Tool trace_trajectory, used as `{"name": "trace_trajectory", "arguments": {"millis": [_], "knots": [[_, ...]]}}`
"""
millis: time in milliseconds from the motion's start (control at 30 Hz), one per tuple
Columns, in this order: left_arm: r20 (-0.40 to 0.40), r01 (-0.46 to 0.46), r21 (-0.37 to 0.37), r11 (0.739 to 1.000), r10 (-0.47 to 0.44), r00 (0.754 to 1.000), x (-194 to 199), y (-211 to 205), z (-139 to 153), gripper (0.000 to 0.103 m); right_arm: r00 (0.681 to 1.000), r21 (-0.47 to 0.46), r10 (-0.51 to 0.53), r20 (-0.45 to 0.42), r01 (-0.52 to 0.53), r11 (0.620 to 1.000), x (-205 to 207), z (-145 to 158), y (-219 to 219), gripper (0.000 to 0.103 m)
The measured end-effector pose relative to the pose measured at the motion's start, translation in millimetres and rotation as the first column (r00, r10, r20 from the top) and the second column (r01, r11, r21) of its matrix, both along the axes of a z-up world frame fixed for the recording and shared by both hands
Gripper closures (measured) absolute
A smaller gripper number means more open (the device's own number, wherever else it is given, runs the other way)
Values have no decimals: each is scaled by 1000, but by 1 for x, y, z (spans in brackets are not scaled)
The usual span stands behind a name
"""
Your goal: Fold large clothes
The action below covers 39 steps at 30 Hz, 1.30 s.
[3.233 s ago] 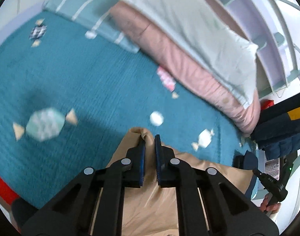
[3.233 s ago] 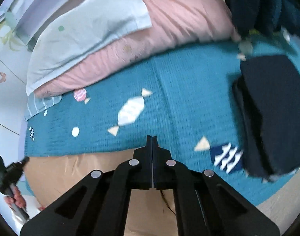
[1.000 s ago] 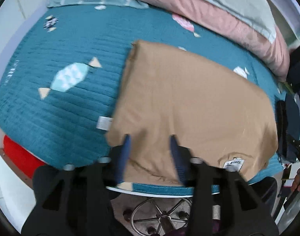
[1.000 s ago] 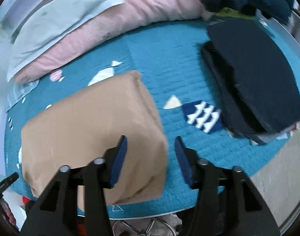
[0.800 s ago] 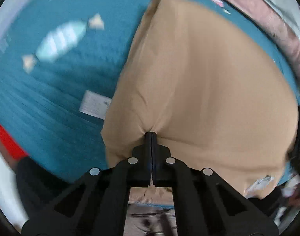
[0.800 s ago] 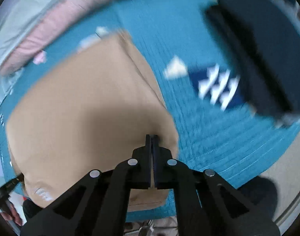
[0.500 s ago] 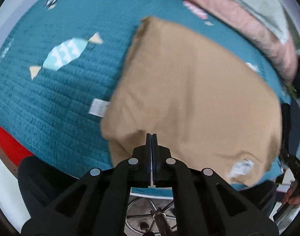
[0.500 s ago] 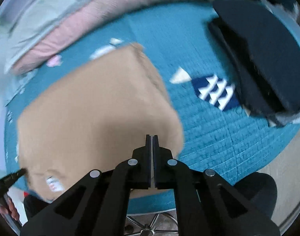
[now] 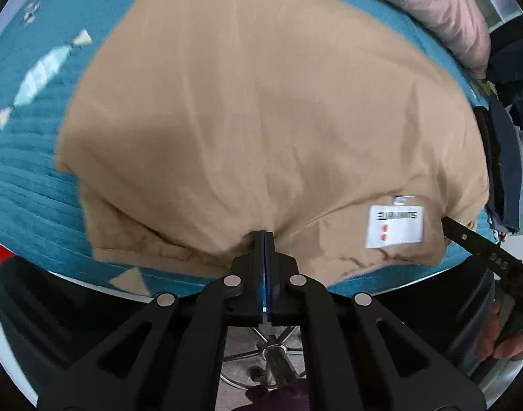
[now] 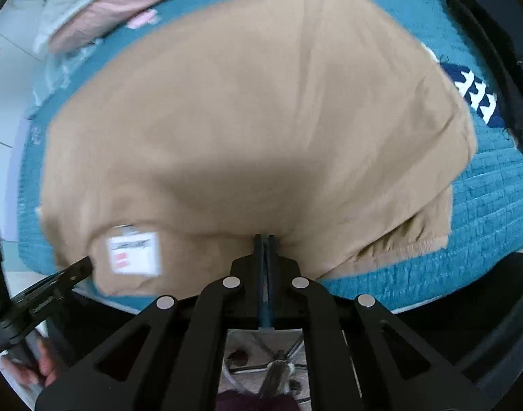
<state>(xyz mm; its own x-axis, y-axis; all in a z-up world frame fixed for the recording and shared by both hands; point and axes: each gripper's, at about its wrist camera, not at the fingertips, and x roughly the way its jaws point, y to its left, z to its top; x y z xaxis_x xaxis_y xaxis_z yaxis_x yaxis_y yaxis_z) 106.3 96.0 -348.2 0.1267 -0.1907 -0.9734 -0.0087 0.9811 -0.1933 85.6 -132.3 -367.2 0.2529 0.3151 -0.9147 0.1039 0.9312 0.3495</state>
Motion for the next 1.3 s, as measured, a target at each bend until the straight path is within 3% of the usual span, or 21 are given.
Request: {"name": "trace_trajectory", "arguments": {"millis": [100, 167, 200, 367, 500, 567, 700, 800, 933, 1133, 1300], "knots": [[9, 19, 5, 1000, -19, 1000, -1, -5, -1, 100, 999, -9, 50, -13, -50, 999, 0, -7, 14, 101], [-25, 17, 46, 999, -16, 1000, 0, -6, -25, 101, 997, -37, 61, -57, -63, 997, 6, -34, 22, 101], [-9, 7, 32, 999, -6, 1000, 0, -4, -32, 101, 998, -33, 49, -44, -50, 998, 9, -46, 21, 103], [-5, 27, 30, 999, -27, 1000, -1, -4, -13, 101, 999, -8, 40, -36, -40, 999, 8, -27, 17, 101], [114, 73, 35, 997, -77, 991, -5, -9, 26, 101, 990, 53, 52, 129, -59, 997, 11, 22, 11, 101], [160, 67, 1, 998, -67, 985, 0, -13, 45, 101, 978, 69, 44, 202, -59, 996, 19, 42, 10, 101], [280, 91, 35, 995, -97, 955, 24, -30, 74, 101, 923, 7, 45, 381, -52, 999, 50, 69, 22, 101], [312, 79, 38, 996, -87, 946, 56, -53, 66, 101, 899, 34, 25, 438, -45, 998, 71, 65, 18, 101], [356, 71, 39, 997, -80, 931, 95, -55, 57, 101, 879, -4, 37, 475, -40, 999, 99, 50, 22, 101], [404, 53, 55, 997, -71, 912, 138, -60, 38, 101, 880, 6, 30, 475, -37, 999, 136, 29, 30, 101], [412, 46, 27, 999, -53, 910, 158, -60, 15, 101, 888, 47, 25, 459, -53, 997, 156, 7, 40, 101]]}}
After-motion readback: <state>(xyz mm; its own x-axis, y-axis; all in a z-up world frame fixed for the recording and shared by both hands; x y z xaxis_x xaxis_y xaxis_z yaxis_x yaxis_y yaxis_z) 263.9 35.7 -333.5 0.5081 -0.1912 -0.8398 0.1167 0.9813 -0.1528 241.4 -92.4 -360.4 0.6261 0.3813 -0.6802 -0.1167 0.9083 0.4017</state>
